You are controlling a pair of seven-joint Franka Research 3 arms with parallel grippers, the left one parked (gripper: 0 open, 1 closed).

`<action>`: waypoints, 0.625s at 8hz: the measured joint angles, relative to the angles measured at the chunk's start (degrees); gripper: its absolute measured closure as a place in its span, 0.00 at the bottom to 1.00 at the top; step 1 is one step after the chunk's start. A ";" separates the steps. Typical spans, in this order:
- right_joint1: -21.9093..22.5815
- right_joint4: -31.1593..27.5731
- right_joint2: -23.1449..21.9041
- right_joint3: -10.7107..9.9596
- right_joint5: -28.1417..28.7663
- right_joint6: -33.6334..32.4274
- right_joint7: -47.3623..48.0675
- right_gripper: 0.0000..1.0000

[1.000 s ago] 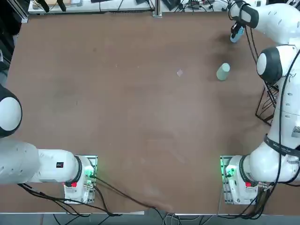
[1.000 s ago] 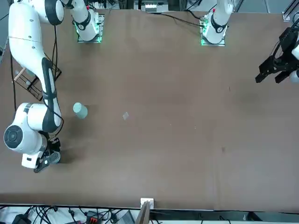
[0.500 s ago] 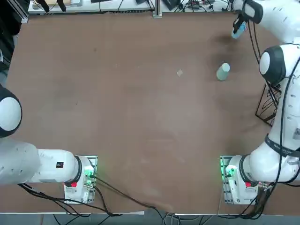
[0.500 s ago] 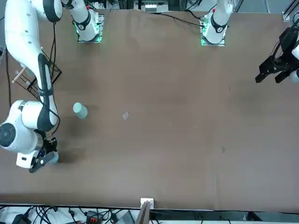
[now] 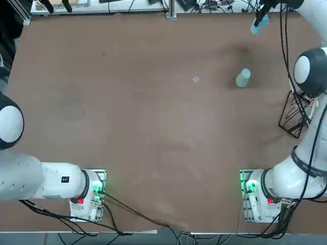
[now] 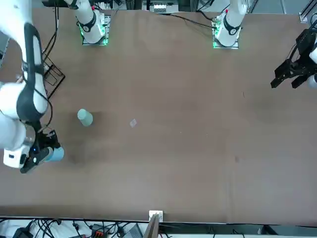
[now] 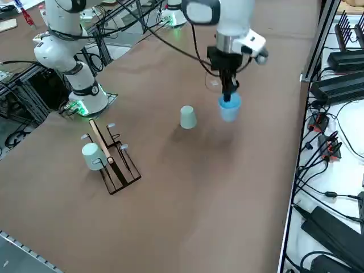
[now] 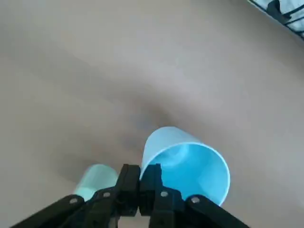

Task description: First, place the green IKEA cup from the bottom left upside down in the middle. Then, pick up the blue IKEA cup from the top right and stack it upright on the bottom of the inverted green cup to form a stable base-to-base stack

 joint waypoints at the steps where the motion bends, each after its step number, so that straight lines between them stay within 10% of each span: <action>1: 1.69 -4.77 -3.84 0.05 -0.01 0.72 4.27 0.97; 5: 8.30 -27.50 -18.78 0.09 -3.57 9.05 20.08 0.97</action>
